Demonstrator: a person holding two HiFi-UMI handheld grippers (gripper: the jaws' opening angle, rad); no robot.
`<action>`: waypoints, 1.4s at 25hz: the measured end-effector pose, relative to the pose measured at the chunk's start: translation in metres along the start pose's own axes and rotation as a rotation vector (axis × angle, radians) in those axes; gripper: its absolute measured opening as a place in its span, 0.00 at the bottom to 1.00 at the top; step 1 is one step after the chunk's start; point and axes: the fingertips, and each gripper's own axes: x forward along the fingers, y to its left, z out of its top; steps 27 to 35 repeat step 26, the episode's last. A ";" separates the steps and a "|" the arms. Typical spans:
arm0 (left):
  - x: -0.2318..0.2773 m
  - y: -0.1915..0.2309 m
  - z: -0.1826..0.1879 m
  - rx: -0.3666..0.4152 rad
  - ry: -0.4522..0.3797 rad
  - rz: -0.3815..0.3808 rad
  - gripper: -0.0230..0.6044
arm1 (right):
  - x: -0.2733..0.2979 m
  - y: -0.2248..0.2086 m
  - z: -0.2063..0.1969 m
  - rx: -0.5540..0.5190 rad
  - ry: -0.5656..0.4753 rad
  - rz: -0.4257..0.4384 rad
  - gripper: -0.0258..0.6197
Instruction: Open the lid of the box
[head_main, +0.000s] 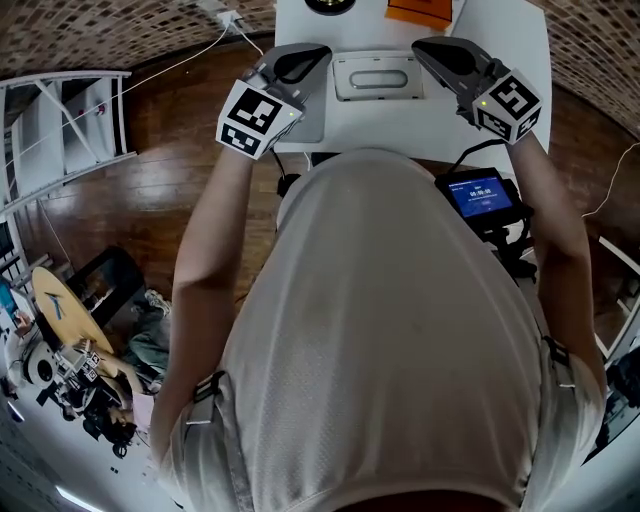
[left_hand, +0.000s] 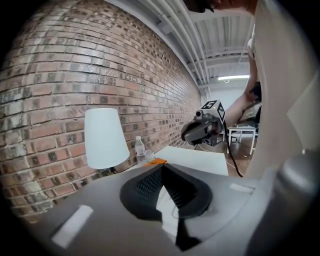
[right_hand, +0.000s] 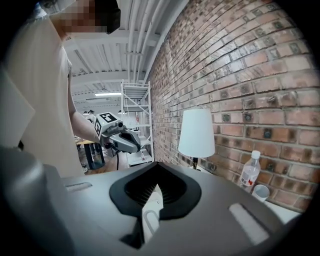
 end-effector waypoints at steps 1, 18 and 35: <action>-0.001 0.002 0.001 -0.007 -0.005 0.005 0.04 | 0.000 0.000 0.001 -0.006 -0.001 0.002 0.04; 0.005 0.007 -0.003 -0.014 0.010 -0.013 0.04 | -0.001 -0.004 -0.003 0.002 0.005 -0.021 0.04; 0.008 0.005 -0.001 -0.002 0.013 -0.023 0.04 | -0.001 -0.004 -0.004 -0.001 0.002 -0.022 0.04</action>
